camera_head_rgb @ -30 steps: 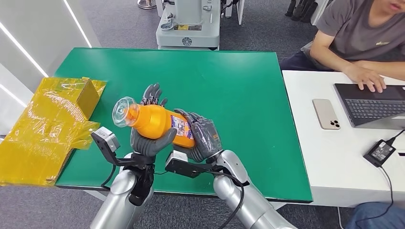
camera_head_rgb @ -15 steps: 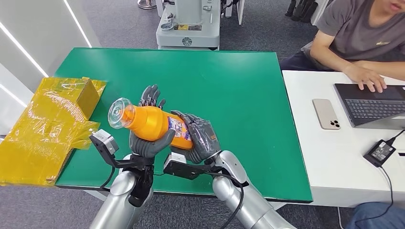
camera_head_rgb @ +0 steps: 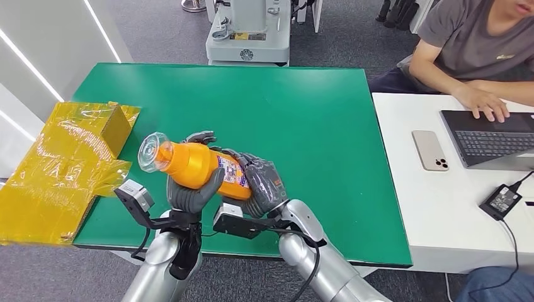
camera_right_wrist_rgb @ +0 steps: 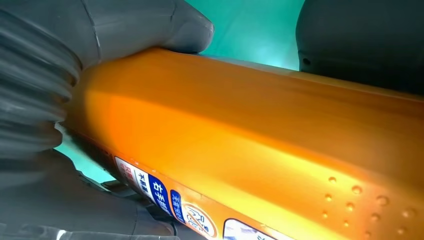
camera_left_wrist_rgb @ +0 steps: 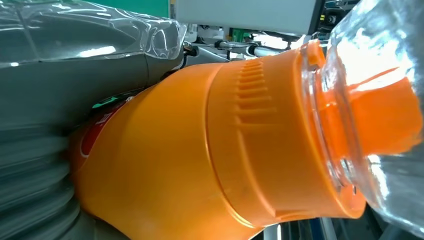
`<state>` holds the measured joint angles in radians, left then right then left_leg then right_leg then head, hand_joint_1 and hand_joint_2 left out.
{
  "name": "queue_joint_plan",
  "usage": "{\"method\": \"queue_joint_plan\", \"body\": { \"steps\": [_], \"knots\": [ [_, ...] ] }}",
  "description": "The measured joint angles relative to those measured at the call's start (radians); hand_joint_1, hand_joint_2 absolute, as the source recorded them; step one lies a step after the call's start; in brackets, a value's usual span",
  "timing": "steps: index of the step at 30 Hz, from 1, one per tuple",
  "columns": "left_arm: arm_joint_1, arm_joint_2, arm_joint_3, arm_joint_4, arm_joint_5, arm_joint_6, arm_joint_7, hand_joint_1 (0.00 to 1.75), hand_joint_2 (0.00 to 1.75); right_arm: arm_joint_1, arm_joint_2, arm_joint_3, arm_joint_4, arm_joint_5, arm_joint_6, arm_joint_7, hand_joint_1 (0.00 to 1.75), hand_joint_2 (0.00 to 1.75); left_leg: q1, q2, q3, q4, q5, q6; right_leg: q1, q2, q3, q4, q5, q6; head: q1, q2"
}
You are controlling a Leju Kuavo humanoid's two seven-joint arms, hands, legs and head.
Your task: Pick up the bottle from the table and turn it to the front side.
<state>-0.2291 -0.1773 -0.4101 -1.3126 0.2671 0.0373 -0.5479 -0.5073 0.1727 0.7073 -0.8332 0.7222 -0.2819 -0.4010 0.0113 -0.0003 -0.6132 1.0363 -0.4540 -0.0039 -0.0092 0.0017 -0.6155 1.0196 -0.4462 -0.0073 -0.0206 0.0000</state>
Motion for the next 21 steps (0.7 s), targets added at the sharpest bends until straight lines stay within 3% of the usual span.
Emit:
{"method": "queue_joint_plan", "body": {
  "steps": [9, 11, 15, 21],
  "knots": [
    [0.015, 0.0, 0.002, -0.022, 0.0, 0.008, -0.002, 1.75, 1.75, 0.003, 0.0, 0.017, 0.0, -0.002, 0.008, 0.008, 1.75, 1.75, 0.0, 0.0, 0.0, 0.0, 0.0, 0.0, 0.0, 0.0, 0.0, 0.0, 0.0, 0.0, 0.0, 0.0],
    [0.016, 0.0, 0.002, -0.023, 0.0, 0.009, -0.002, 1.75, 1.75, 0.003, 0.0, 0.017, 0.0, -0.003, 0.008, 0.012, 1.67, 1.75, 0.0, 0.0, 0.0, 0.0, 0.0, 0.0, 0.0, 0.0, 0.0, 0.0, 0.0, 0.0, 0.0, 0.0],
    [0.016, 0.0, 0.002, -0.026, -0.001, 0.014, -0.004, 1.75, 1.75, 0.006, 0.0, 0.018, 0.0, -0.005, 0.006, 0.018, 0.0, 1.75, 0.0, 0.0, 0.0, 0.0, 0.0, 0.0, 0.0, 0.0, 0.0, 0.0, 0.0, 0.0, 0.0, 0.0],
    [0.018, 0.001, 0.002, -0.03, -0.008, 0.02, -0.011, 1.75, 1.75, 0.02, 0.0, 0.017, -0.003, -0.031, -0.017, 0.01, 0.0, 1.75, 0.0, 0.0, 0.0, 0.0, 0.0, 0.0, 0.0, 0.0, 0.0, 0.0, 0.0, 0.0, 0.0, 0.0]
  ]
}}
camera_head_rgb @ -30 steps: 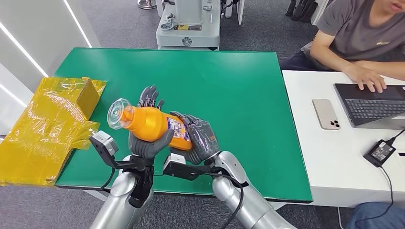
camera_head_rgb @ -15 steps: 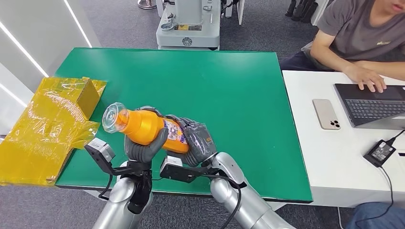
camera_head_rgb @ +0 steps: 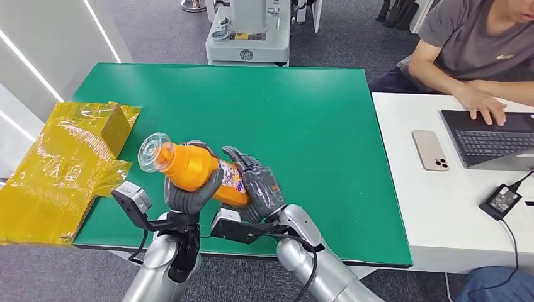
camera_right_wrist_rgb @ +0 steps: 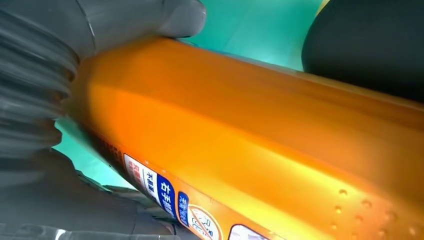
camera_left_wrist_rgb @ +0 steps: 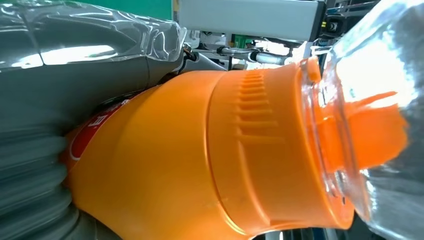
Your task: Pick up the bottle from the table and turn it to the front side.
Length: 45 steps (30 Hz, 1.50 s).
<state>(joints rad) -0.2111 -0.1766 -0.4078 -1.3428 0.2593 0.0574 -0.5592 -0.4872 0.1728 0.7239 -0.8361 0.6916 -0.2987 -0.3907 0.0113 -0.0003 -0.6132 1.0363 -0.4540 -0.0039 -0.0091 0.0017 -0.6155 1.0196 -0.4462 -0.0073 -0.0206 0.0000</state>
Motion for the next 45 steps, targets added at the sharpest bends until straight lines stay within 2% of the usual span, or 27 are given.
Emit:
{"method": "queue_joint_plan", "body": {
  "steps": [8, 18, 27, 33, 41, 45],
  "knots": [
    [-0.001, 0.0, 0.0, -0.014, -0.003, 0.01, -0.005, 1.75, 1.75, 0.043, -0.002, -0.006, -0.059, -0.061, -0.042, -0.031, 0.0, 1.75, 0.0, 0.0, 0.0, 0.0, 0.0, 0.0, 0.0, 0.0, 0.0, 0.0, 0.0, 0.0, 0.0, 0.0],
    [-0.014, 0.011, 0.013, -0.022, -0.047, 0.058, -0.005, 1.75, 1.75, 0.176, -0.037, -0.039, -0.342, -0.119, -0.119, -0.052, 0.0, 1.75, 0.0, 0.0, 0.0, 0.0, 0.0, 0.0, 0.0, 0.0, 0.0, 0.0, 0.0, 0.0, 0.0, 0.0],
    [-0.133, 0.059, 0.088, 0.064, -0.186, 0.138, 0.018, 1.75, 1.75, 0.311, -0.084, -0.063, -0.596, -0.16, -0.169, -0.05, 0.0, 1.75, 0.0, 0.0, 0.0, 0.0, 0.0, 0.0, 0.0, 0.0, 0.0, 0.0, 0.0, 0.0, 0.0, 0.0],
    [-0.223, 0.105, 0.114, 0.151, -0.355, 0.214, 0.057, 1.75, 1.75, 0.349, -0.099, -0.073, -0.643, -0.178, -0.185, -0.051, 0.0, 1.75, 0.0, 0.0, 0.0, 0.0, 0.0, 0.0, 0.0, 0.0, 0.0, 0.0, 0.0, 0.0, 0.0, 0.0],
    [-0.35, 0.209, 0.117, 0.25, -0.82, 0.447, 0.169, 1.75, 1.75, 0.381, -0.11, -0.083, -0.672, -0.192, -0.17, -0.059, 0.0, 1.75, 0.0, 0.0, 0.0, 0.0, 0.0, 0.0, 0.0, 0.0, 0.0, 0.001, 0.0, 0.0, 0.0, 0.0],
    [-0.395, 0.264, 0.124, 0.309, -0.983, 0.507, 0.202, 1.75, 1.75, 0.394, -0.111, -0.084, -0.677, -0.194, -0.164, -0.063, 0.0, 1.75, 0.0, 0.001, 0.0, 0.0, 0.0, 0.0, 0.0, 0.001, 0.0, 0.001, 0.0, 0.0, 0.0, 0.0]
  ]
}}
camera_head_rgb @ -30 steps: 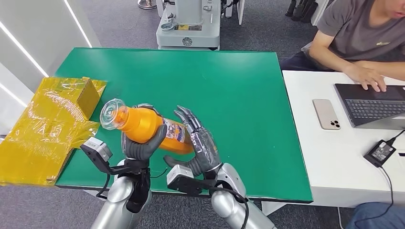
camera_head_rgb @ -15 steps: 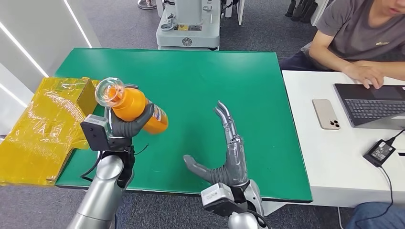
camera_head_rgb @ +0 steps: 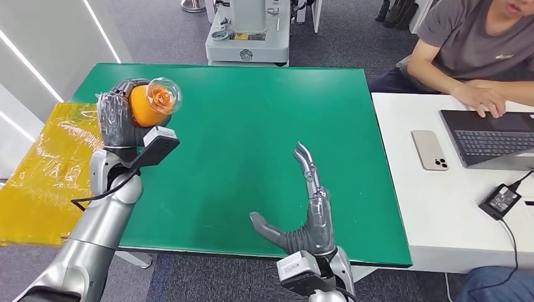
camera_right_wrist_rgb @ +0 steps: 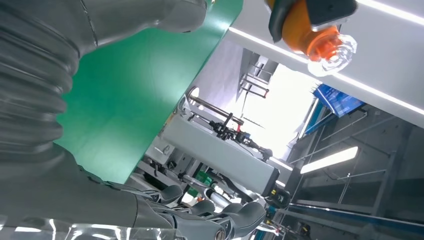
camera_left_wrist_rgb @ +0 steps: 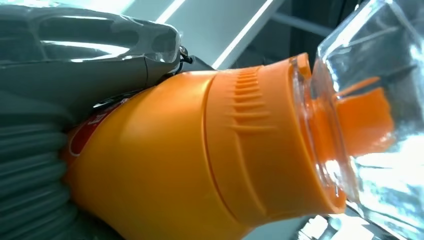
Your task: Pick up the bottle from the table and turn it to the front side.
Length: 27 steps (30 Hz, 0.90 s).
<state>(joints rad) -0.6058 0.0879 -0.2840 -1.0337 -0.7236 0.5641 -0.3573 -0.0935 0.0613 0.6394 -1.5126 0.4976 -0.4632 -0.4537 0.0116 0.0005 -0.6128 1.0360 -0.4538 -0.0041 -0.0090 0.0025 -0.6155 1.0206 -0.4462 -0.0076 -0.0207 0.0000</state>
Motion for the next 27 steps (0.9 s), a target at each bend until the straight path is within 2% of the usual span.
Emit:
{"method": "queue_joint_plan", "body": {
  "steps": [5, 10, 14, 19, 27],
  "knots": [
    [-0.028, 0.073, 0.003, 0.063, -0.292, 0.062, 0.105, 1.75, 1.75, 0.004, -0.001, -0.001, -0.001, -0.012, 0.006, -0.006, 0.0, 1.75, 0.0, 0.001, 0.0, 0.0, 0.0, 0.0, 0.0, 0.001, 0.0, 0.0, 0.0, 0.0, 0.0, 0.0],
    [-0.036, 0.123, 0.003, 0.112, -0.398, 0.05, 0.134, 1.75, 1.75, 0.005, -0.001, -0.001, -0.002, -0.014, 0.017, -0.008, 0.0, 1.75, 0.0, 0.001, 0.0, 0.0, 0.0, 0.0, 0.0, 0.001, 0.0, 0.0, 0.0, 0.0, 0.0, 0.0],
    [-0.053, 0.155, 0.001, 0.198, -0.543, 0.028, 0.169, 1.75, 1.75, 0.011, -0.001, -0.003, -0.003, -0.015, 0.025, -0.014, 0.0, 1.75, 0.0, 0.003, 0.001, 0.0, 0.0, 0.0, 0.0, 0.003, 0.0, 0.0, 0.0, 0.0, 0.0, 0.0],
    [-0.093, 0.173, -0.016, 0.358, -0.707, 0.002, 0.2, 1.75, 1.75, 0.019, -0.001, -0.007, -0.009, -0.011, 0.025, -0.019, 0.0, 1.75, 0.0, 0.002, 0.001, 0.0, 0.0, 0.0, 0.0, 0.002, -0.001, 0.0, 0.0, 0.0, 0.0, 0.0],
    [-0.126, 0.175, -0.066, 0.532, -0.753, -0.04, 0.207, 1.75, 1.75, 0.031, -0.001, -0.021, -0.028, -0.001, 0.047, -0.018, 0.0, 1.75, 0.0, 0.003, 0.0, 0.0, 0.0, 0.0, 0.0, 0.003, -0.001, 0.0, 0.0, -0.001, 0.0, 0.0]
  ]
}}
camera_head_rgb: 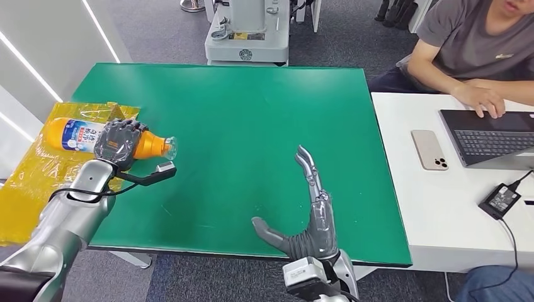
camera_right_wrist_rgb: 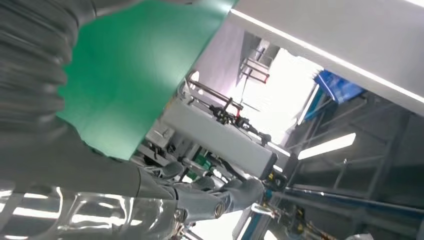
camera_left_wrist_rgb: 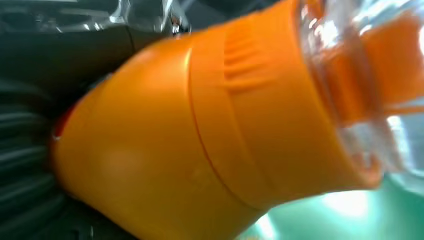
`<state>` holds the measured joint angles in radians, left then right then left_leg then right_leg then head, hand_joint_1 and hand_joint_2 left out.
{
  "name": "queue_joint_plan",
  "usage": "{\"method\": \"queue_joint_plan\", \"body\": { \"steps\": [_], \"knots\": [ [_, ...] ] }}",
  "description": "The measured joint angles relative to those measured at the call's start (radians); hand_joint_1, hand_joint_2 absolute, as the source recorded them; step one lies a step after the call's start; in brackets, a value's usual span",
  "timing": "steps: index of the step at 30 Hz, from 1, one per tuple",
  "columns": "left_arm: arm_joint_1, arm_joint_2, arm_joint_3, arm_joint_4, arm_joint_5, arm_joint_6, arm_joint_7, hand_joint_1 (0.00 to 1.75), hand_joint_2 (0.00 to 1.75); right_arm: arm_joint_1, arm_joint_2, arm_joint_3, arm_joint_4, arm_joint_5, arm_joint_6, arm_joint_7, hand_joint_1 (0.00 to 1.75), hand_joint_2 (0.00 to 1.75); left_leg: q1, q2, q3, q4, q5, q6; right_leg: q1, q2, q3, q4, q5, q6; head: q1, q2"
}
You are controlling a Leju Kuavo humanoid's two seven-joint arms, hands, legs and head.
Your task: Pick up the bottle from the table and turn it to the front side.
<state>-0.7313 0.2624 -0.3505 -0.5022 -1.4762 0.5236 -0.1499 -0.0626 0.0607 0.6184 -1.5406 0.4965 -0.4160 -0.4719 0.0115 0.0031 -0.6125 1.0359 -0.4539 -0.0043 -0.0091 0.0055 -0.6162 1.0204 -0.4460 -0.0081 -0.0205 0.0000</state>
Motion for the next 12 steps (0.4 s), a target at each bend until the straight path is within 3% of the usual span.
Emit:
{"method": "queue_joint_plan", "body": {
  "steps": [7, 12],
  "knots": [
    [-0.007, -0.009, -0.021, 0.09, -0.018, -0.117, 0.004, 1.75, 1.75, 0.001, 0.0, -0.002, -0.013, 0.009, 0.007, 0.015, 0.0, 1.75, 0.0, 0.0, 0.0, 0.0, 0.0, 0.0, 0.0, 0.0, 0.0, 0.0, 0.0, 0.0, 0.0, 0.0],
    [-0.005, -0.008, -0.022, 0.129, -0.016, -0.134, -0.005, 1.75, 1.75, 0.003, 0.0, -0.004, -0.023, 0.008, 0.006, 0.023, 0.0, 1.75, 0.0, 0.0, 0.0, 0.0, 0.0, 0.0, 0.0, 0.0, 0.0, 0.0, 0.0, 0.0, 0.0, 0.0]
  ]
}}
